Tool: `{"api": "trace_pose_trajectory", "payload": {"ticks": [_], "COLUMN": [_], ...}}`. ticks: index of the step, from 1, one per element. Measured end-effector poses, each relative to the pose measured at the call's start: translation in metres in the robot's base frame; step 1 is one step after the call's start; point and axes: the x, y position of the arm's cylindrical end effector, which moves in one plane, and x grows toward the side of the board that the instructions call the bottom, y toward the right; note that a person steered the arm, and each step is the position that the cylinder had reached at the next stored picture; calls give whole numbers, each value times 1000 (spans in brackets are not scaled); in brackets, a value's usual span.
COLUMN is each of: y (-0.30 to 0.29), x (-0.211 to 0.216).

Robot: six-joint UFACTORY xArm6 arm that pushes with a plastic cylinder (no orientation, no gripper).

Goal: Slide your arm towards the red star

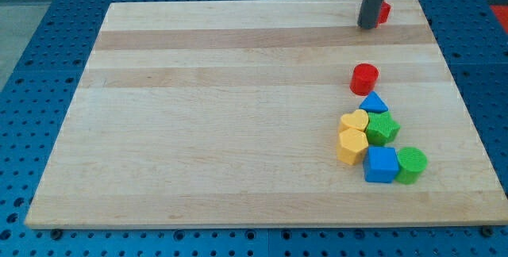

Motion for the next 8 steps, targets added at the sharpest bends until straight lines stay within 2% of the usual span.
{"api": "trace_pose_trajectory", "payload": {"ticks": [2, 5, 8], "y": [9, 0, 20], "x": [-25, -23, 101]}}
